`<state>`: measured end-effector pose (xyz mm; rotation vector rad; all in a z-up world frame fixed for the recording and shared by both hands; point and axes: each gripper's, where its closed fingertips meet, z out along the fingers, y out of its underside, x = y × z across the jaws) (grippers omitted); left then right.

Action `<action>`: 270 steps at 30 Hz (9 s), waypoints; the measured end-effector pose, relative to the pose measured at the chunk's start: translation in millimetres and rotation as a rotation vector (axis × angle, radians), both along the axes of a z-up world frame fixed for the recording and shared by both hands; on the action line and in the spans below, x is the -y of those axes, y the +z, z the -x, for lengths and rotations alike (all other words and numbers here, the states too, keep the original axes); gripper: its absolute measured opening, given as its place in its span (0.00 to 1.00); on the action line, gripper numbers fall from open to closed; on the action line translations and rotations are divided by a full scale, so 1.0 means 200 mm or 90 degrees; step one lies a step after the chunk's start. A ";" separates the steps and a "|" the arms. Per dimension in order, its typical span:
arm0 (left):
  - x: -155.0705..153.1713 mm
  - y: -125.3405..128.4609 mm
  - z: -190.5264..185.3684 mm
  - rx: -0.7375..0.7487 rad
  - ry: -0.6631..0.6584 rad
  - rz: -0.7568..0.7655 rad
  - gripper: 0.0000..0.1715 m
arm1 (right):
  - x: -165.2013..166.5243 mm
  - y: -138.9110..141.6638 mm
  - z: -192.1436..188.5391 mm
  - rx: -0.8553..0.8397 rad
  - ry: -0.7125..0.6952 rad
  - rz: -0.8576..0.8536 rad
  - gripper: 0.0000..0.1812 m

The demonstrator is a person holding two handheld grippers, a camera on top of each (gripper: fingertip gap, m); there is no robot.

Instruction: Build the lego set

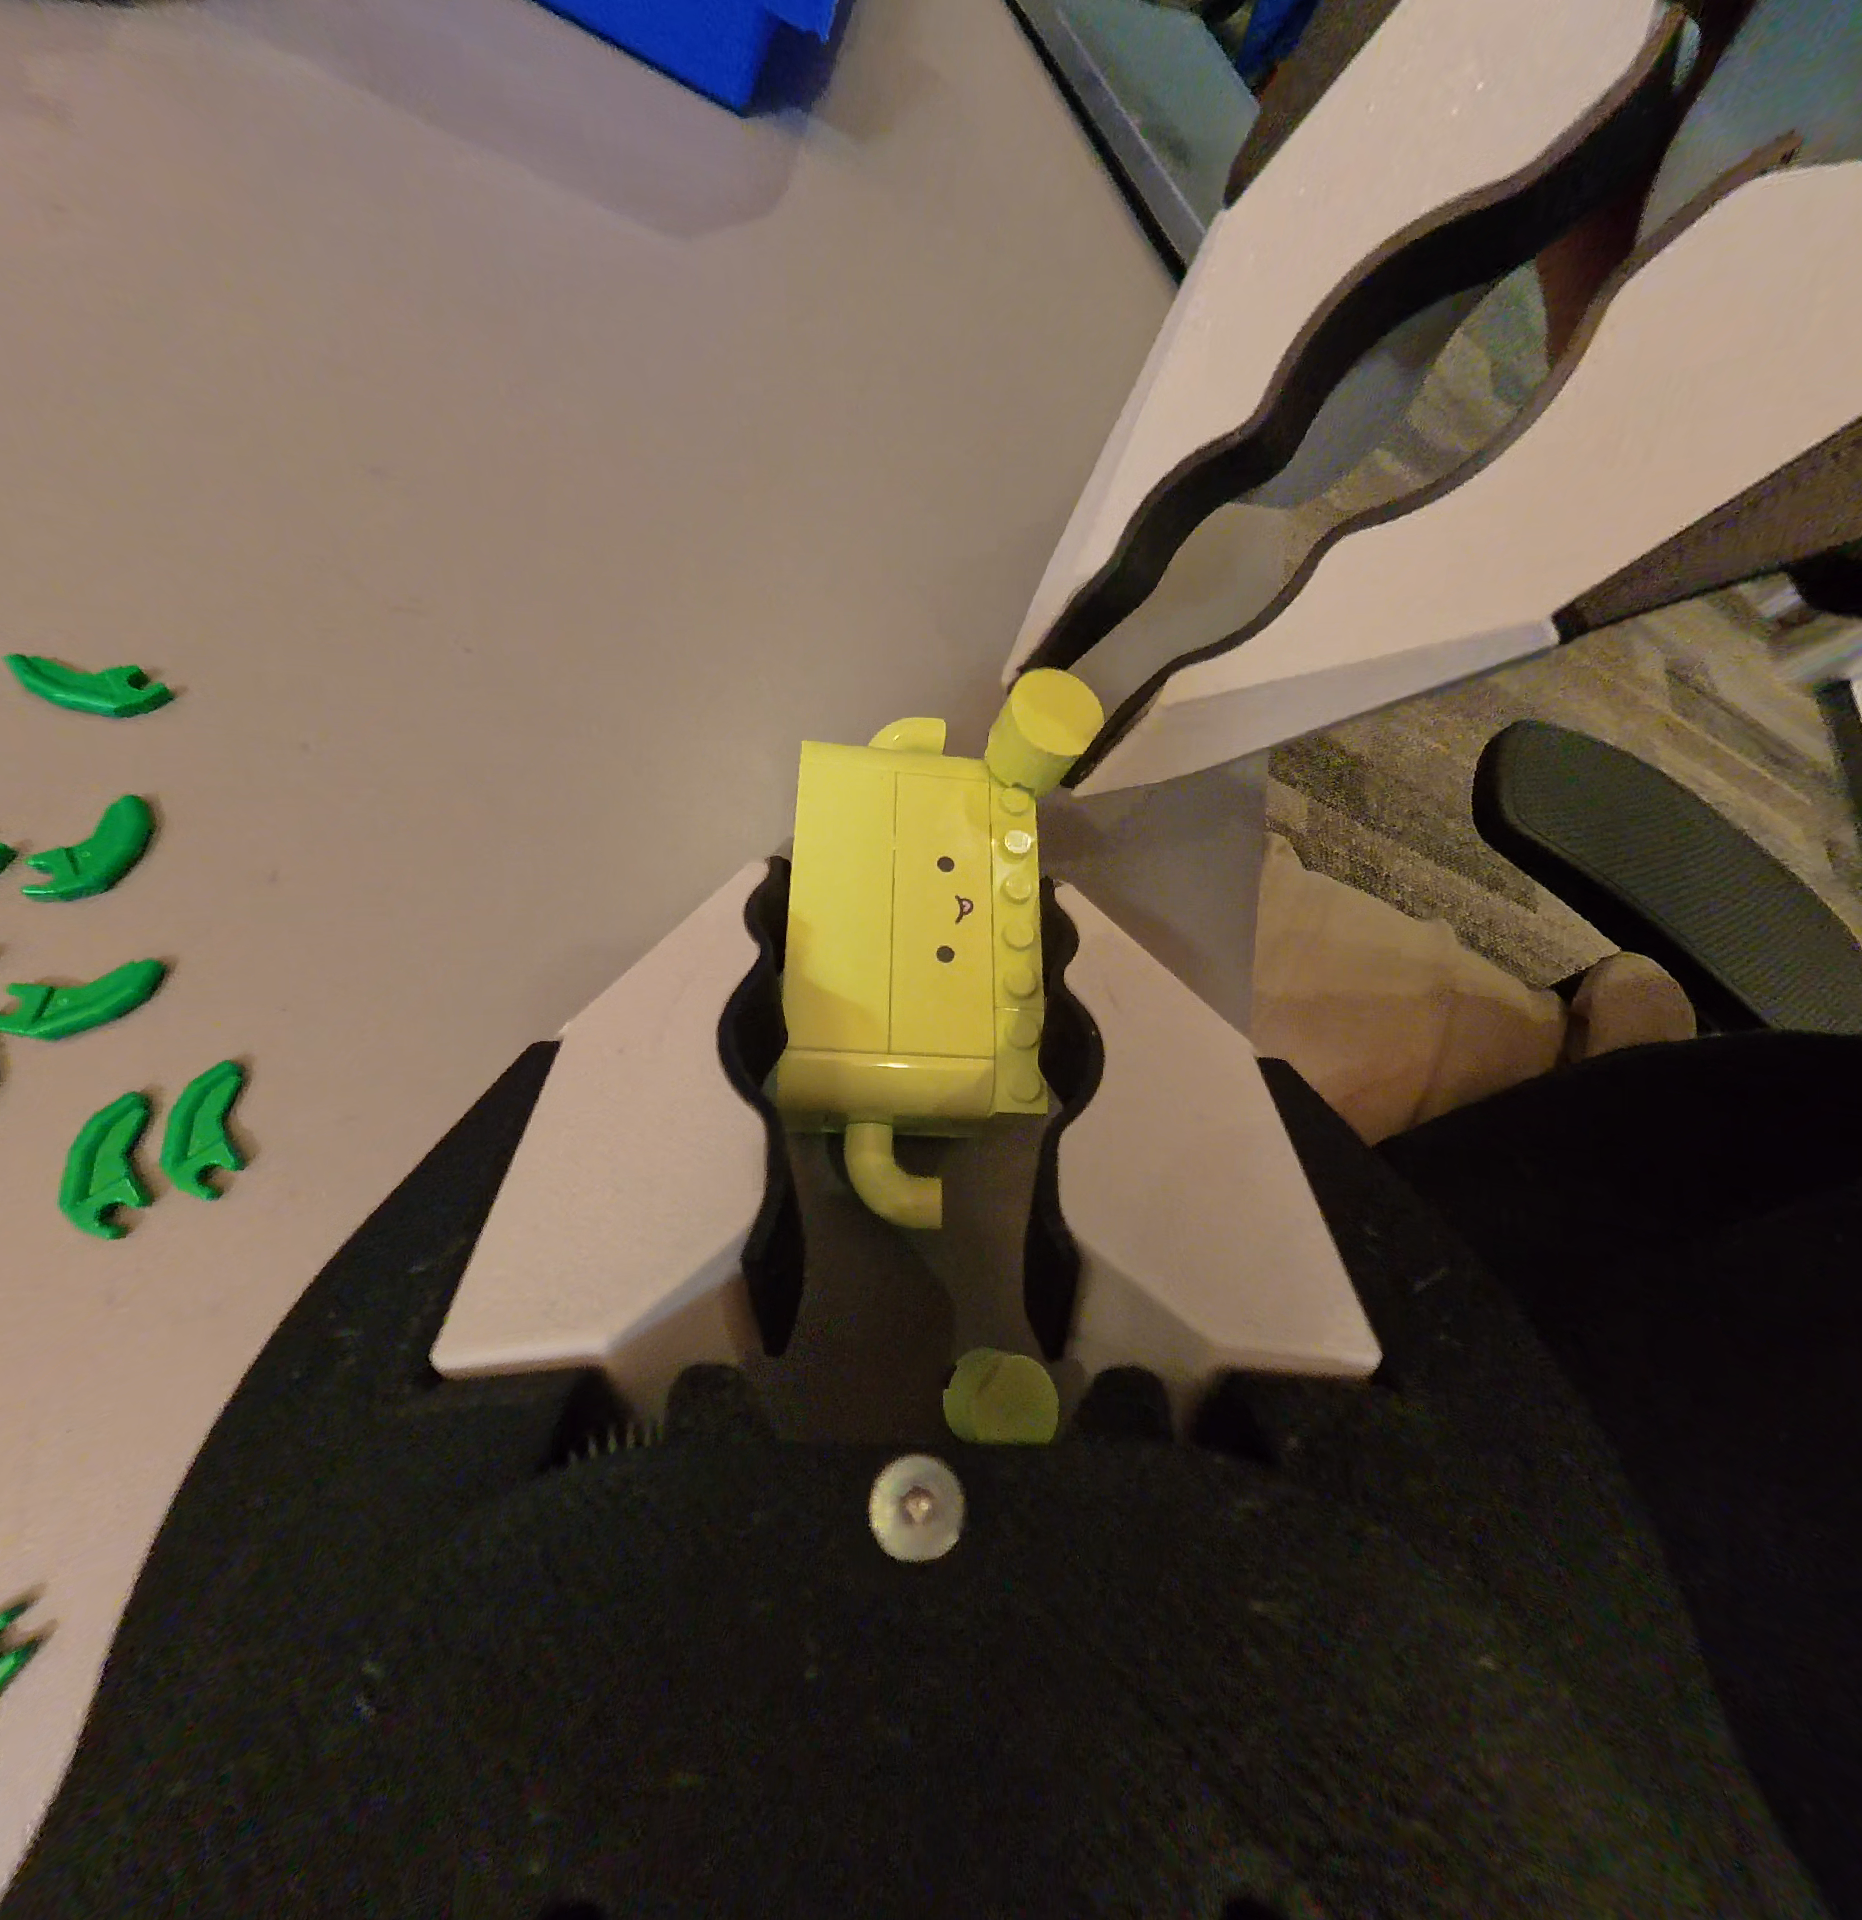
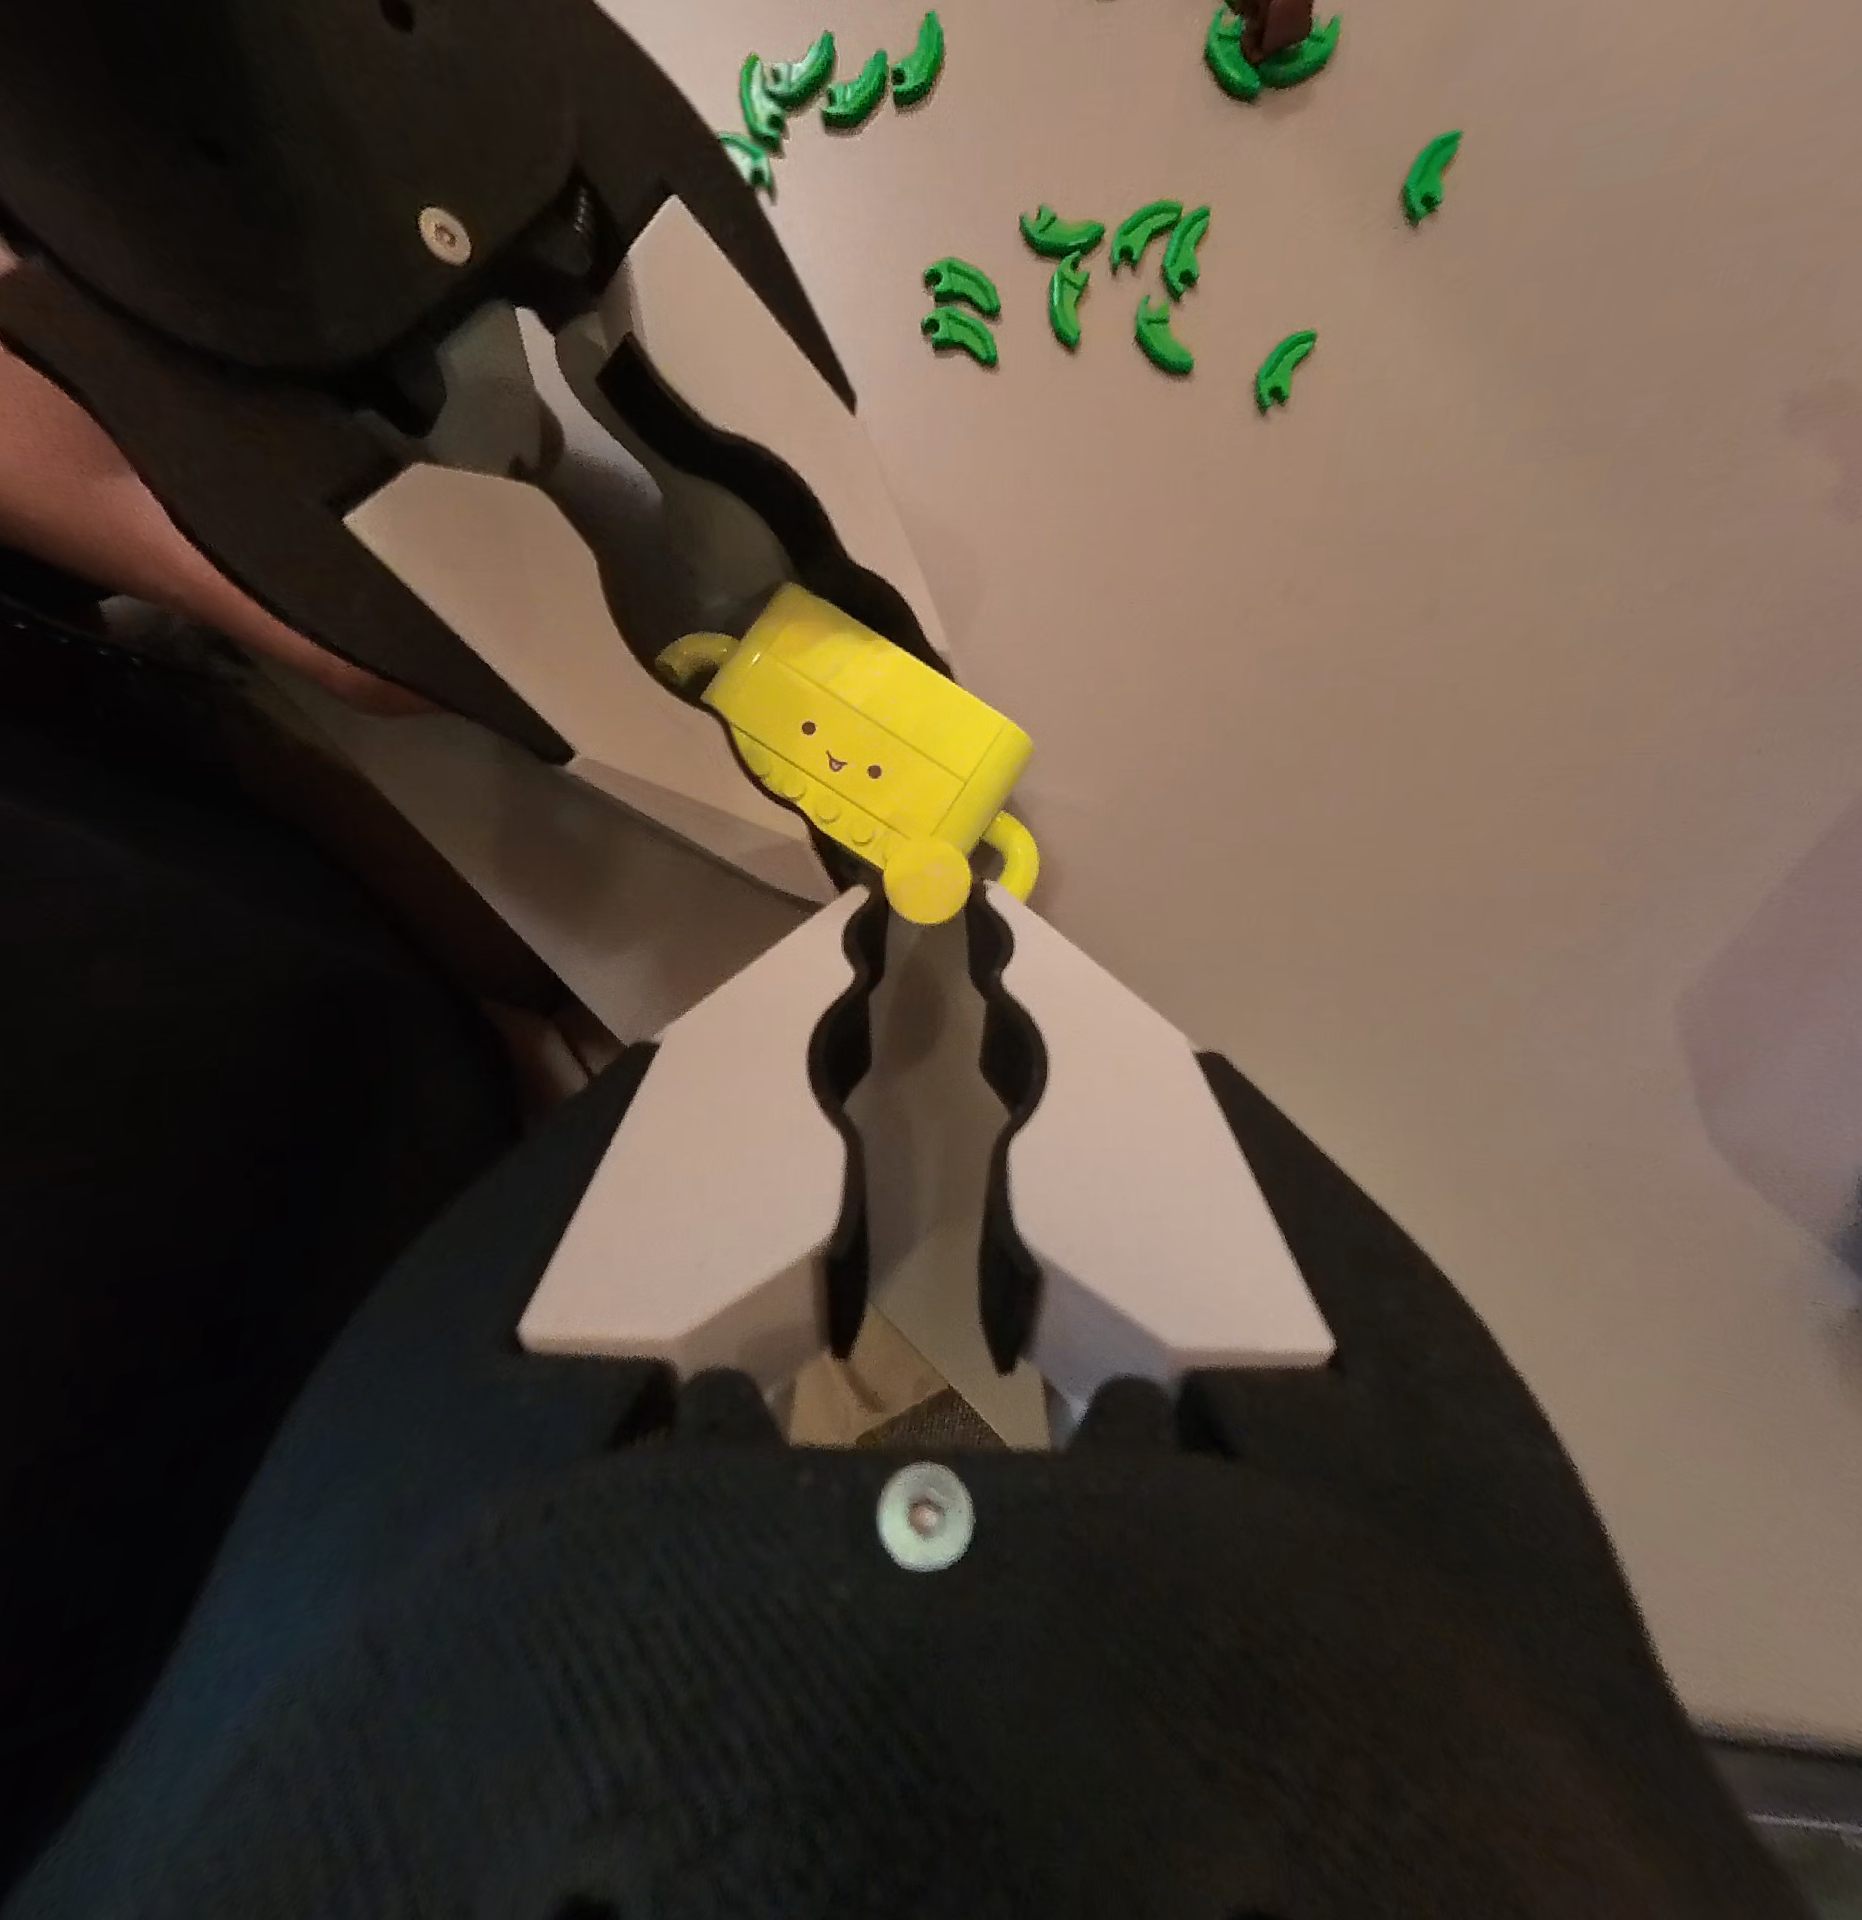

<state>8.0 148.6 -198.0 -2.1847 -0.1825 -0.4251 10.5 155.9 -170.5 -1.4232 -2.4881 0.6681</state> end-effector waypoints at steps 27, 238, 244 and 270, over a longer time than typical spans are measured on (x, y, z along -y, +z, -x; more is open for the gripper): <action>0.00 0.00 0.00 -0.002 -0.001 0.001 0.26 | 0.03 0.00 0.00 0.129 0.125 0.015 0.08; 0.00 -0.01 0.00 -0.005 -0.001 0.004 0.27 | 0.05 0.01 -0.01 0.248 0.635 -0.097 0.07; 0.00 -0.01 0.00 -0.006 -0.001 0.004 0.27 | 0.05 0.01 -0.01 0.240 0.636 -0.105 0.08; 0.00 -0.01 0.00 -0.009 -0.001 0.004 0.27 | 0.05 0.01 -0.01 0.268 0.587 -0.107 0.08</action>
